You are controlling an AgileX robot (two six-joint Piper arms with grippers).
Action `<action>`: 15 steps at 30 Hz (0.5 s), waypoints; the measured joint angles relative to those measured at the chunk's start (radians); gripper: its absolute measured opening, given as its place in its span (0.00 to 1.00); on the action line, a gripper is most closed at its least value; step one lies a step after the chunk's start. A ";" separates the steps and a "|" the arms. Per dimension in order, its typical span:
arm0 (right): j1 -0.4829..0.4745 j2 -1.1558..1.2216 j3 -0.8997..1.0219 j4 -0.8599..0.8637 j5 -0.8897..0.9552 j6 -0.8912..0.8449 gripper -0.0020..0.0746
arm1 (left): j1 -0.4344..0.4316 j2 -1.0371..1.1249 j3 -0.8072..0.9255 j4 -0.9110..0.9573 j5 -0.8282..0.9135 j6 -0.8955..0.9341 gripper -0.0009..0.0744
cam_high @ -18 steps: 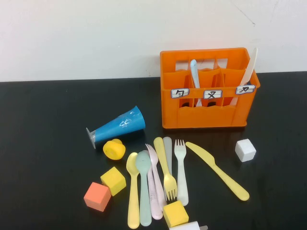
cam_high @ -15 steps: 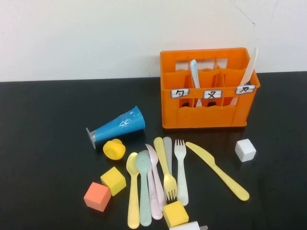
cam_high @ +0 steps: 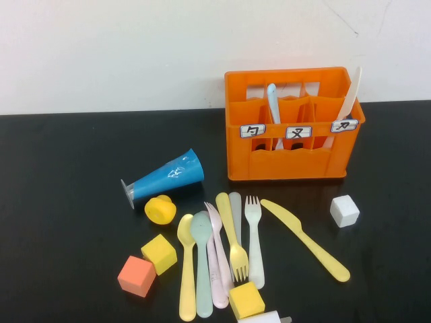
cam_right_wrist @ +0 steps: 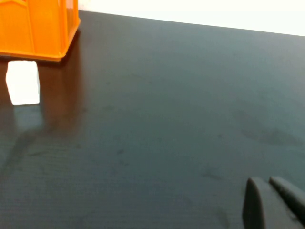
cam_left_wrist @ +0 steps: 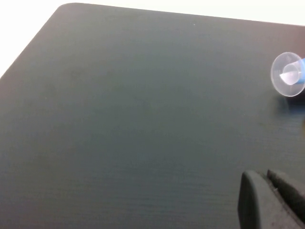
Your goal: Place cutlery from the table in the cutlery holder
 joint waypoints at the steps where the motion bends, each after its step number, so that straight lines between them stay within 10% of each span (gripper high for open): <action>1: 0.000 0.000 0.000 0.000 0.000 0.000 0.02 | 0.000 0.000 0.000 -0.019 0.000 0.000 0.01; 15: 0.000 0.000 0.000 0.000 0.000 0.000 0.02 | 0.000 0.000 0.006 -0.841 -0.129 -0.002 0.01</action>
